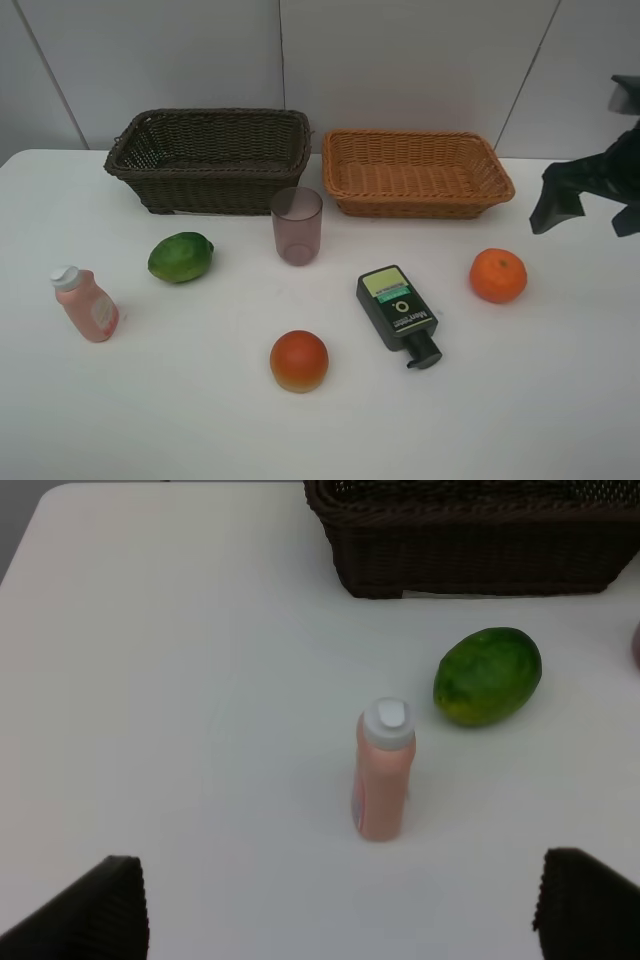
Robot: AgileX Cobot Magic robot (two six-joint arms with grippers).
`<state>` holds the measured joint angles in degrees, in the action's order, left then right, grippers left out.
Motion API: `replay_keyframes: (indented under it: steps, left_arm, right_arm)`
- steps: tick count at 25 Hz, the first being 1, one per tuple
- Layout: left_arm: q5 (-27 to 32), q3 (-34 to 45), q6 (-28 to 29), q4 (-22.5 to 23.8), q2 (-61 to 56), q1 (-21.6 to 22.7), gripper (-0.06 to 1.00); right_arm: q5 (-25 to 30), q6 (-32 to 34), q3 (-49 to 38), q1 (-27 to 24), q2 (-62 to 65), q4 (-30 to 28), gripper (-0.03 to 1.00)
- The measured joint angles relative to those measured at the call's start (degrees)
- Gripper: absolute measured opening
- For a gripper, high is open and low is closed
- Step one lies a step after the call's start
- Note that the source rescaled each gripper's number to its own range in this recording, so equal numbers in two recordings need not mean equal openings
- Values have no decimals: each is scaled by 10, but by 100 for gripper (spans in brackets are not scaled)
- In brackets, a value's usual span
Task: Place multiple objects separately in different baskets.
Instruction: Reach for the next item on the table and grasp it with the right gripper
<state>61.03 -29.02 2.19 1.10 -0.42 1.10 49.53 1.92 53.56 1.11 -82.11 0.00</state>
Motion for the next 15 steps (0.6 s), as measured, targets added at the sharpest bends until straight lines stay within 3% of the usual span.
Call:
replay_keyframes:
  steps: [3, 13, 15]
  left_arm:
    - [0, 0, 0, 0, 0, 0, 100]
    - [0, 0, 0, 0, 0, 0, 100]
    - [0, 1, 0, 0, 0, 0, 100]
  right_arm:
    - [-12, 2, 17, 1, -49, 8, 97]
    - [-87, 77, 29, 43, -138, 8, 98]
    - [-109, 105, 30, 55, -157, -16, 99]
